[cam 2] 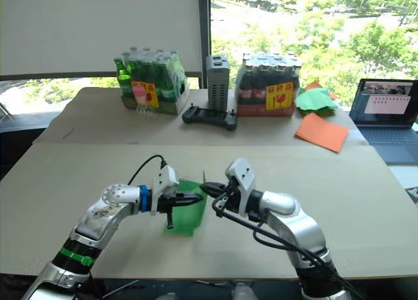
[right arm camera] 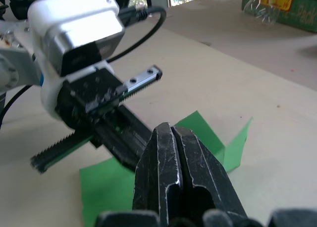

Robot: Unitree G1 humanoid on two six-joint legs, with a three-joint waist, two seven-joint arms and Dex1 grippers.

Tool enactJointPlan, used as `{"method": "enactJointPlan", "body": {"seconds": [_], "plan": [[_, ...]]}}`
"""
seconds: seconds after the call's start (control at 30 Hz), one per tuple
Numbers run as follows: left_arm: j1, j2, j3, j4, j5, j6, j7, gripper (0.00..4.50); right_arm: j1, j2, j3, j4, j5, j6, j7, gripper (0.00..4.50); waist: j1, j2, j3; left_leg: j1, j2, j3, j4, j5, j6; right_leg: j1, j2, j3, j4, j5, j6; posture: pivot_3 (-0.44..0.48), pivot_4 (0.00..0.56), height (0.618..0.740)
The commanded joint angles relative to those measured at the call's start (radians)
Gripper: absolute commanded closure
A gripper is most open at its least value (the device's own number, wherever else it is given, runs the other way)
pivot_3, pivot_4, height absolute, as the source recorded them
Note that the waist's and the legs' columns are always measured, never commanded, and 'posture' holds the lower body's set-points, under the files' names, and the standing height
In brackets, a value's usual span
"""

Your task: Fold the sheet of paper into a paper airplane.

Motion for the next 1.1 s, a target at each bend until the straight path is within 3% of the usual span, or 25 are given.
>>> {"method": "enactJointPlan", "body": {"seconds": [0.03, 0.23, 0.47, 1.0, 1.1], "plan": [[-0.011, -0.003, -0.008, 0.000, 0.007, -0.019, -0.003, 4.50, -0.042, 0.007, 0.014, 0.005, -0.008, -0.012, -0.019, 4.47, 0.001, 0.000, 0.000, 0.000, 0.000, 0.000, 0.000, 0.000, 0.000, 0.000, 0.000, 0.000, 0.000, 0.000, 0.000, 0.000, 0.150, 0.740], [-0.008, 0.011, 0.010, 0.003, 0.010, -0.022, -0.004, 4.50, -0.047, -0.081, 0.123, 0.085, -0.159, -0.009, -0.049, 4.47, 0.004, 0.000, 0.000, -0.001, -0.001, 0.000, 0.000, 0.000, 0.000, 0.000, -0.001, 0.000, -0.001, 0.000, 0.000, 0.000, 0.150, 0.740], [0.069, 0.072, 0.061, 0.043, 0.019, -0.049, 0.018, 4.50, 0.002, -0.171, 0.159, 0.092, -0.234, 0.040, -0.063, 4.47, 0.002, 0.000, 0.000, -0.001, 0.000, 0.001, 0.000, 0.000, 0.000, 0.000, -0.001, 0.000, -0.001, 0.000, 0.000, 0.000, 0.150, 0.740], [0.146, 0.084, 0.089, 0.091, 0.041, -0.078, 0.073, 4.50, 0.062, -0.124, 0.147, 0.122, -0.262, -0.008, -0.108, 4.47, 0.002, 0.000, 0.000, 0.003, 0.000, 0.001, 0.000, 0.000, 0.000, 0.003, -0.001, 0.000, -0.001, 0.000, 0.000, 0.000, 0.150, 0.740], [0.138, 0.075, 0.087, 0.077, 0.032, -0.071, 0.076, 4.50, 0.067, -0.069, 0.077, 0.111, -0.215, 0.016, -0.147, 3.60, 0.002, 0.000, 0.000, 0.003, 0.000, 0.001, 0.000, 0.000, 0.000, 0.003, -0.001, 0.000, 0.000, 0.000, 0.000, 0.000, 0.150, 0.740]]}}
